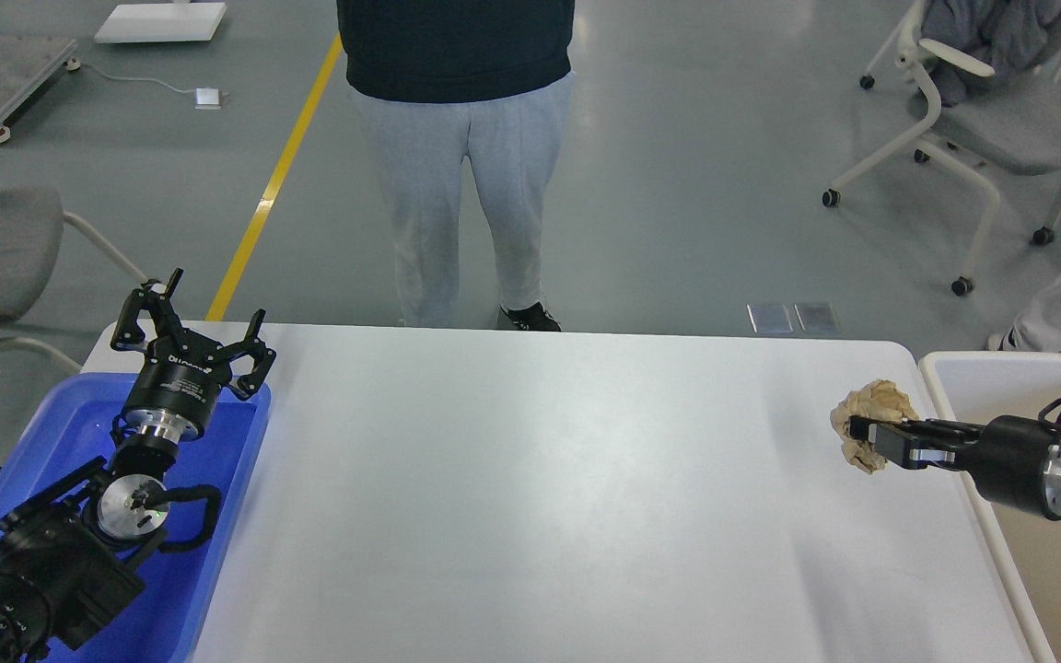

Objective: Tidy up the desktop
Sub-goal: 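Lift the paper ball with the right gripper and carry it over the white bin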

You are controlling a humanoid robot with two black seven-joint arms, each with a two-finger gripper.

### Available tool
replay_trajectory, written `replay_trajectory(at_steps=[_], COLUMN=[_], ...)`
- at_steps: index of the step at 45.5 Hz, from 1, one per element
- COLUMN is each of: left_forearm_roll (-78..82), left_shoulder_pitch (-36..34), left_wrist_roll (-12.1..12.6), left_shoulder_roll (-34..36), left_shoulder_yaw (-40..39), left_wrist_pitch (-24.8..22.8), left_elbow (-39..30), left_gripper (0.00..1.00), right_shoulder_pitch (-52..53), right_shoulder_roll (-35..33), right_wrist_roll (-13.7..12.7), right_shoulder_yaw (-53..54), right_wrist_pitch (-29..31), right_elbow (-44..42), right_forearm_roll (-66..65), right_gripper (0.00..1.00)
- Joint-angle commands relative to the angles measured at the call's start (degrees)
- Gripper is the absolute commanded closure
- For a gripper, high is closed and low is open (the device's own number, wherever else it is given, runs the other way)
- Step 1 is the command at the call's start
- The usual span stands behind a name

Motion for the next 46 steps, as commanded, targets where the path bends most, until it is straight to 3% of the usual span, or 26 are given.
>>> replay_trajectory(at_steps=[1,19,30,39,46], left_forearm_roll=[0.0,0.0,0.0,0.0,0.0], left_shoulder_pitch=[0.0,0.0,0.0,0.0,0.0], left_wrist_roll=[0.0,0.0,0.0,0.0,0.0], left_shoulder_roll=[0.0,0.0,0.0,0.0,0.0], left_shoulder_yaw=[0.0,0.0,0.0,0.0,0.0], left_wrist_pitch=[0.0,0.0,0.0,0.0,0.0], left_elbow=[-0.1,-0.1,0.0,0.0,0.0], left_gripper=[0.00,0.00,0.00,0.00,0.00], right_shoulder_pitch=[8.0,20.0,19.2,14.2,7.6], right_shoulder_roll=[-6.8,-12.3,-13.0,-14.4,-14.9], right_wrist_roll=[-0.2,0.1,-0.2,0.4,2.3], right_shoulder_yaw=[0.4,1.0,1.0,0.3,0.5], right_wrist_pitch=[10.1,21.4,18.7,15.6,11.3], right_elbow=[4.7,7.0,3.4,-3.1,-6.5], right_forearm_roll=[1.1,1.2,5.3,17.4,30.8], right_gripper=[1.00,1.00,1.00,1.00,1.00])
